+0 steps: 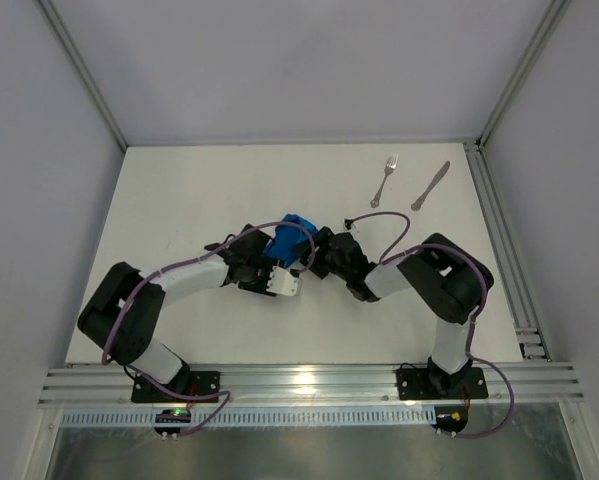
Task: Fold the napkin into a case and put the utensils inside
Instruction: Stuff the top corner of the smaller-rectangle-folded napkin into the folded napkin.
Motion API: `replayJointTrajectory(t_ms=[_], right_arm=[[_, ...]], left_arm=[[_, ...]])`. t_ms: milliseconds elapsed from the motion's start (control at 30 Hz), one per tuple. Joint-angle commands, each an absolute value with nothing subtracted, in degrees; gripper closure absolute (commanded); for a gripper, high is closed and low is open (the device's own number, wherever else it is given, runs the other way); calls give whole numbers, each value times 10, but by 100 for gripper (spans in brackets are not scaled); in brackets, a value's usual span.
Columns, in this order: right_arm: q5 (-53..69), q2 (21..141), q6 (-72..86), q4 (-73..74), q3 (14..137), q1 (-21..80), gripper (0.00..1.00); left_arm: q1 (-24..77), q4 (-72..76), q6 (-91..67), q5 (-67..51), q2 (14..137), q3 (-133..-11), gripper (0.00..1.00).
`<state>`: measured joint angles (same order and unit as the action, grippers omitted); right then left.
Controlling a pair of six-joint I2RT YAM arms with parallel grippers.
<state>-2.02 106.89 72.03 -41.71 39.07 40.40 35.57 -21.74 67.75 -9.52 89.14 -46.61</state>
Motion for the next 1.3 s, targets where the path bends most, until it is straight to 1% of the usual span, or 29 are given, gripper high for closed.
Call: replayJointTrajectory(t_ms=[0,100,300,533,633,667,767,800,900,967,1000,1067,1100,1167,1267], right_arm=[[-60,1090,759,-415,381,419,36],[-69,1099,772,-397,390,426,36],[-93,1135,809,-424,389,439,36],[-119,1167,817,-448,403,447,40],[-122,1180,817,-461,410,448,46],[-125,1183,817,-467,410,447,53],[-127,1191,810,-488,410,447,63],[-126,1193,807,-497,411,447,68],[-126,1196,798,-508,413,448,75],[-126,1196,791,-513,413,448,82],[-126,1196,788,-517,411,447,84],[-127,1194,783,-518,411,448,93],[-127,1192,777,-519,410,447,96],[-126,1194,773,-525,409,447,96],[-129,1194,771,-556,396,448,96]], left_arm=[[361,-238,683,-90,927,-432,52],[363,-238,681,-91,925,-433,52],[363,-236,679,-91,933,-432,52],[363,-231,683,-90,939,-432,52],[363,-231,683,-88,941,-432,52],[364,-231,682,-88,943,-432,52],[363,-231,683,-85,945,-432,52],[363,-229,683,-84,946,-432,52],[364,-230,679,-85,944,-432,52],[364,-232,675,-85,942,-437,52],[363,-234,668,-87,940,-439,51],[364,-245,657,-89,939,-453,45],[363,-251,650,-92,937,-458,44],[363,-268,644,-98,928,-468,42],[363,-293,627,-108,915,-482,41]])
